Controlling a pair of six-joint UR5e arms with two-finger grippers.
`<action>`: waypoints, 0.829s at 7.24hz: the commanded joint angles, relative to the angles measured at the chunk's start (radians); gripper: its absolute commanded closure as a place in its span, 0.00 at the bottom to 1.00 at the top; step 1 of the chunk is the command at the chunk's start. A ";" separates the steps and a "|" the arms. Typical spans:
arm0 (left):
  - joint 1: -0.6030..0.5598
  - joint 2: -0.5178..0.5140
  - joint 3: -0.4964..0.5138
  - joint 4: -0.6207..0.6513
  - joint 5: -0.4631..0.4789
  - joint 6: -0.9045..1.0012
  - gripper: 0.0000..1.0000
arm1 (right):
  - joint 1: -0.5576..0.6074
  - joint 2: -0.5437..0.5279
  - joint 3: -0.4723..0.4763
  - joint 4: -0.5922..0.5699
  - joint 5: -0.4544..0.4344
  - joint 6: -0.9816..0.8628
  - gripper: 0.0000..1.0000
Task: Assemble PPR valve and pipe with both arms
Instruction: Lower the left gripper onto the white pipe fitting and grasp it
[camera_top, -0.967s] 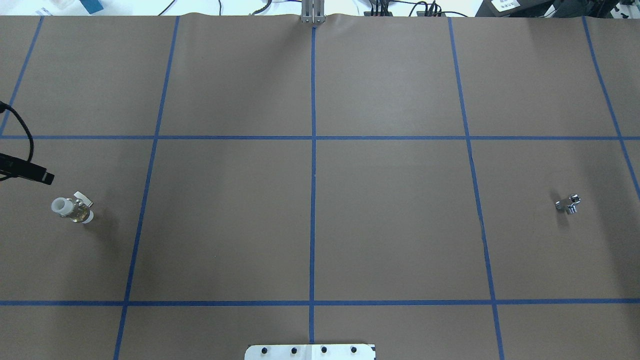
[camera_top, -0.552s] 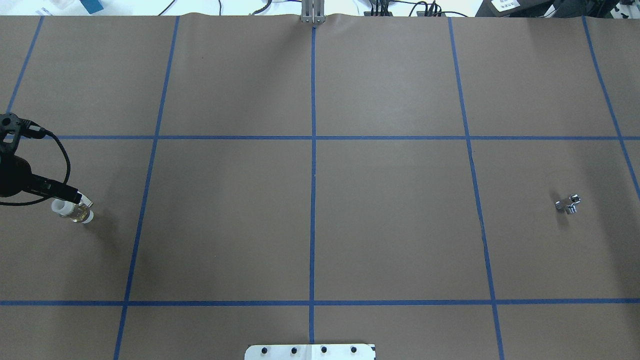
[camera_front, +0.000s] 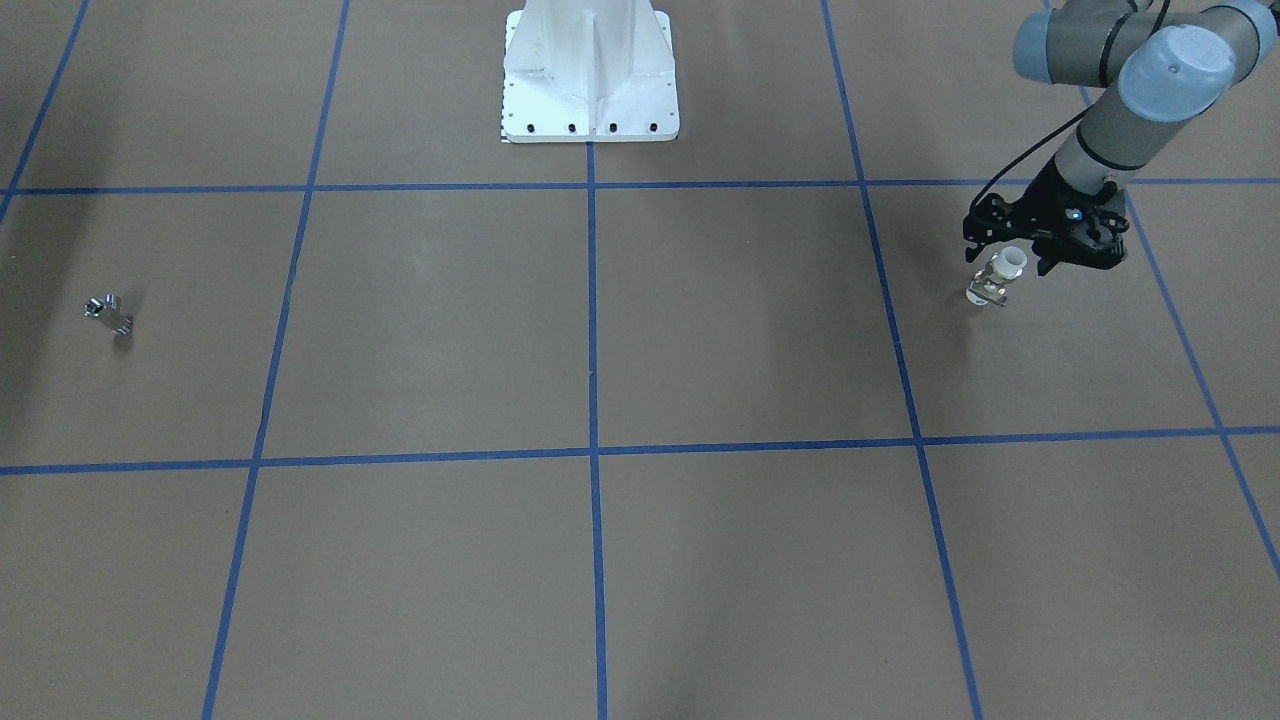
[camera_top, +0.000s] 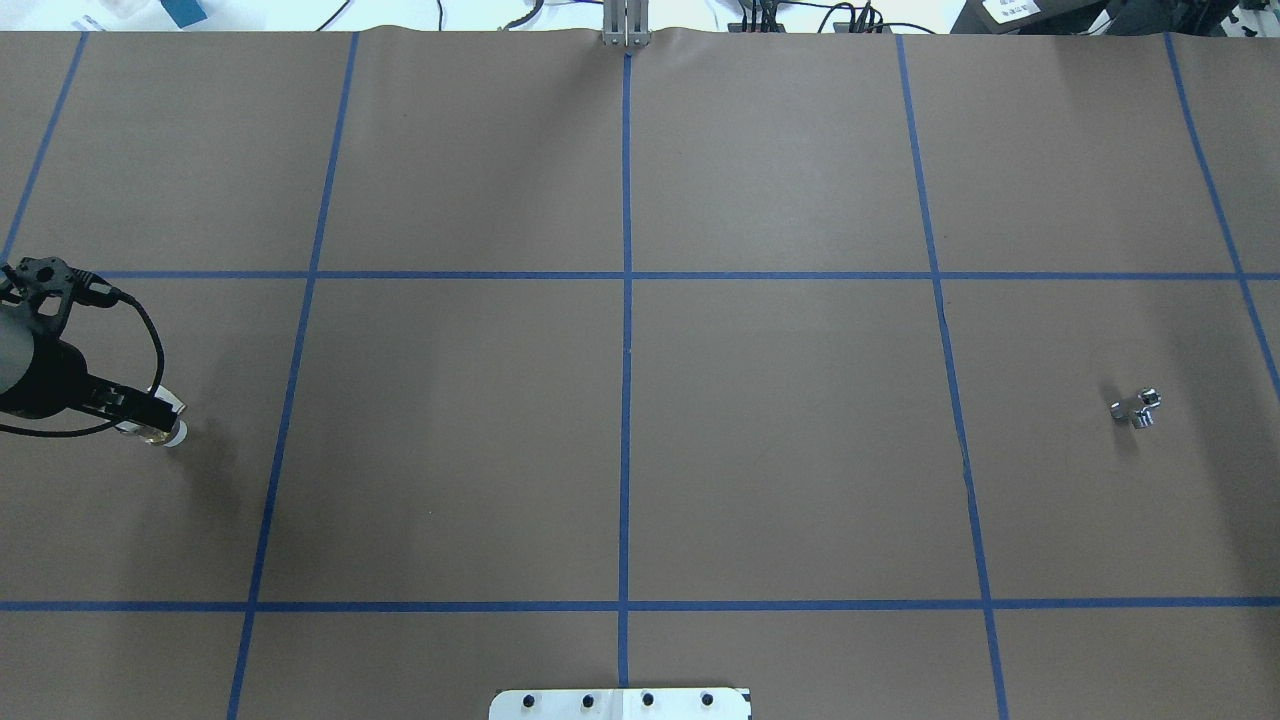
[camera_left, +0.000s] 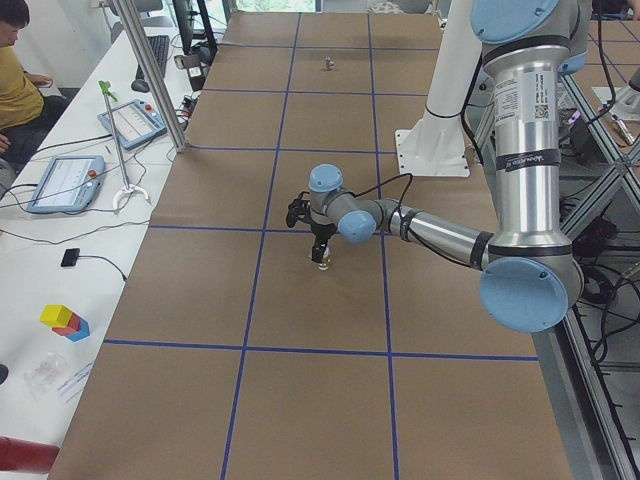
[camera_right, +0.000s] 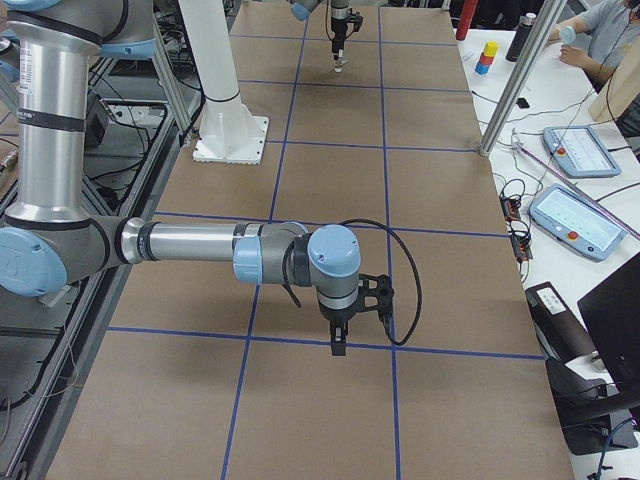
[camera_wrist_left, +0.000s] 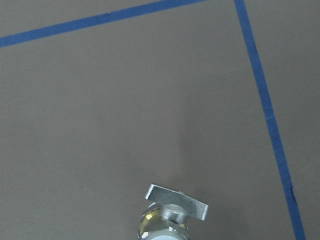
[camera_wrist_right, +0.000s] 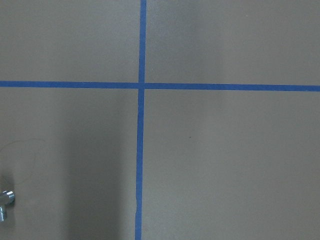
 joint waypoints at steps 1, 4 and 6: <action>0.004 -0.007 0.017 0.001 0.001 0.001 0.05 | 0.000 0.002 0.000 0.000 0.000 0.000 0.00; 0.006 -0.010 0.022 -0.001 -0.005 0.001 0.18 | 0.000 0.002 0.000 0.000 0.000 0.000 0.00; 0.006 -0.010 0.023 0.001 -0.005 0.001 0.37 | 0.000 0.002 0.000 0.000 0.000 0.000 0.00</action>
